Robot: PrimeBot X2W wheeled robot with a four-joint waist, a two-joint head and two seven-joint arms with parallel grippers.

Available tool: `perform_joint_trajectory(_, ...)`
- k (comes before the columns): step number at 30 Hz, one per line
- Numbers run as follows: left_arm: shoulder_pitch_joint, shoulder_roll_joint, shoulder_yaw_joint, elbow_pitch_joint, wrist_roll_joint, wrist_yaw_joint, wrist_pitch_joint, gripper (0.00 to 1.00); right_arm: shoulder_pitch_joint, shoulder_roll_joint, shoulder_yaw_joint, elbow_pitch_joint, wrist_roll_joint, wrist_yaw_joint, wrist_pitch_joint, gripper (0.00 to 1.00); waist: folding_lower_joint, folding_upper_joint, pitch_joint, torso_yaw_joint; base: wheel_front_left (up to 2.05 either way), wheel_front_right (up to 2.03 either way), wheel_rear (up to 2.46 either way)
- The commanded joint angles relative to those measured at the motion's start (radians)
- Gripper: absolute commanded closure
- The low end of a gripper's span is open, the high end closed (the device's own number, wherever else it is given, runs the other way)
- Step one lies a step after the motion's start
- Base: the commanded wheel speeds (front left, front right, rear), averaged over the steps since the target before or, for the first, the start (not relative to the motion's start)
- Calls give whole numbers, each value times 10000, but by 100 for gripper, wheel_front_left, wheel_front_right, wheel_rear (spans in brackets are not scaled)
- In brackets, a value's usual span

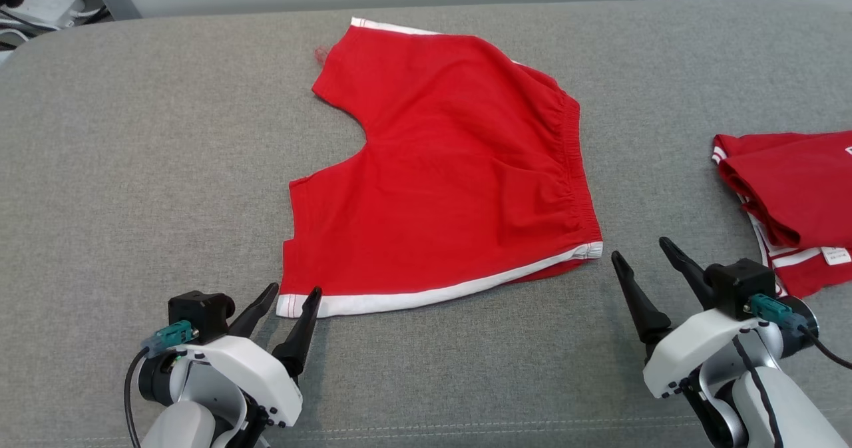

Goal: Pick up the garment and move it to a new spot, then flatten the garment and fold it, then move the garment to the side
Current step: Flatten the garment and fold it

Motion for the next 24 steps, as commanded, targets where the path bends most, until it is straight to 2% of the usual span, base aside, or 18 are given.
perform_joint_trajectory(1, -423, 253, 312, -141, -135, -68, 72, 0, -317, -157, 358, -94, 154, 40, 34, 0, 0, 0, 263, -15, 0, 0, 0)
perform_joint_trajectory(18, -588, 290, 297, 185, -697, -27, 547, 0, -1867, -416, 2158, 1444, 780, 40, -386, 0, 0, 0, 781, 119, 0, 0, 0)
perform_joint_trajectory(19, -622, 266, 275, 217, -749, -36, 559, 20, -1954, -418, 2276, 1559, 833, 40, -421, 0, 0, 0, 795, 130, 0, 0, 0)
perform_joint_trajectory(20, -656, 249, 244, 238, -807, -50, 564, 55, -2032, -423, 2372, 1668, 897, 40, -468, 0, 0, 0, 808, 138, 0, 0, 0)
perform_joint_trajectory(21, -689, 247, 223, 255, -839, -59, 535, 73, -2099, -425, 2462, 1780, 976, 40, -499, 0, 0, 0, 818, 141, 0, 0, 0)
perform_joint_trajectory(22, -709, 249, 188, 293, -878, -69, 546, 100, -2165, -430, 2542, 1887, 1047, 40, -534, 50, 0, 0, 822, 136, 0, 0, 0)
perform_joint_trajectory(24, -716, 224, 134, 341, -1057, -94, 550, 100, -2256, -440, 2719, 2070, 1200, 40, -600, 100, 0, 0, 814, 125, 0, 0, 0)
